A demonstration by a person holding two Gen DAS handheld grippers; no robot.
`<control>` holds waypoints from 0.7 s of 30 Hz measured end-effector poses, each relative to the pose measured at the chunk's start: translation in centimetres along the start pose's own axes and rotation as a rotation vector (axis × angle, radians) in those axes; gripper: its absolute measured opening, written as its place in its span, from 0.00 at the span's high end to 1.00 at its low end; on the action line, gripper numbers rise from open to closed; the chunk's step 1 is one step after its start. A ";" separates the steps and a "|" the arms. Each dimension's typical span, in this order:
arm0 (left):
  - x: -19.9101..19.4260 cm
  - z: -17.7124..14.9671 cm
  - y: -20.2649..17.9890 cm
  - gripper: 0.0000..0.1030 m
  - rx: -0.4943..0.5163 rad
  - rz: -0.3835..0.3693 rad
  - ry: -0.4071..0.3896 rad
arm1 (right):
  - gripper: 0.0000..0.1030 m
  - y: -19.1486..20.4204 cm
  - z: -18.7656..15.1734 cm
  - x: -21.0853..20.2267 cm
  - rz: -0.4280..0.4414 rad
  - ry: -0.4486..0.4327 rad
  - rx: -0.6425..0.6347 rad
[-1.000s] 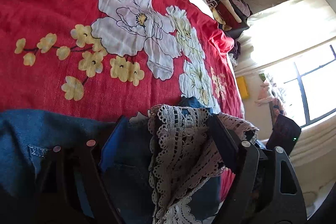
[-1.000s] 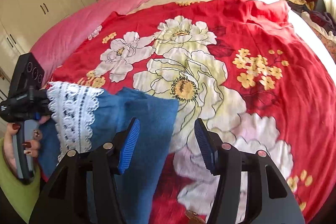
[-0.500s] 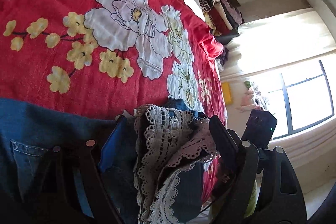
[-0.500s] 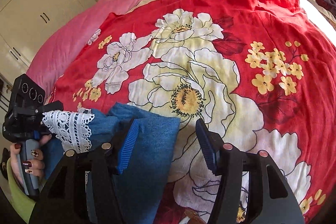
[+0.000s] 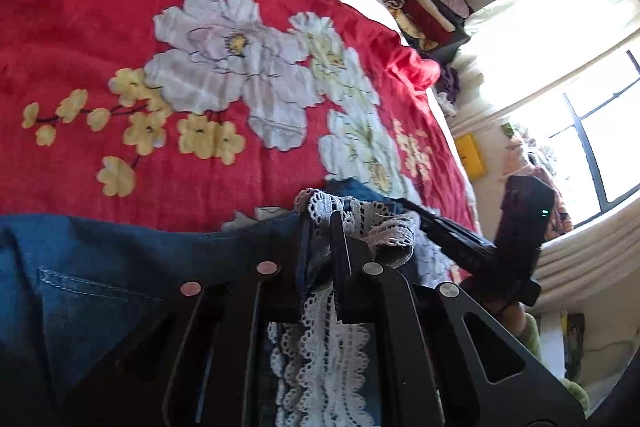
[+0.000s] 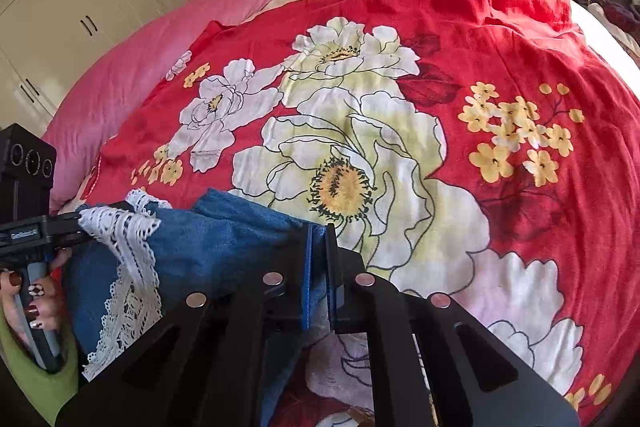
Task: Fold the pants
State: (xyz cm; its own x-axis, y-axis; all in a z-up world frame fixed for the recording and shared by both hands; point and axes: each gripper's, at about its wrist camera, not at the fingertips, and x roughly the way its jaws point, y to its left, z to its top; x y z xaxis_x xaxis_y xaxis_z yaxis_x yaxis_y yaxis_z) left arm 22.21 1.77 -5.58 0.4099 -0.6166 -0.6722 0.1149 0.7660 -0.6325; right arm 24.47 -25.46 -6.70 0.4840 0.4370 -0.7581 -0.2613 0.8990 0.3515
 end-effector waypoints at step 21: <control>-1.2 -0.1 1.8 0.30 -0.172 -0.240 -0.063 | 0.41 5.8 -10.0 -11.3 0.022 -0.170 -0.184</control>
State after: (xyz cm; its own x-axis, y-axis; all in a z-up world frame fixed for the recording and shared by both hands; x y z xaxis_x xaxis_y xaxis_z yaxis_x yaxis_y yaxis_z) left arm 21.86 3.90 -5.92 0.4454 -0.7596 -0.4739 0.0624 0.5543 -0.8299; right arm 9.10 -25.47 -1.58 0.6058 0.4690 -0.6427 -0.4137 0.8757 0.2491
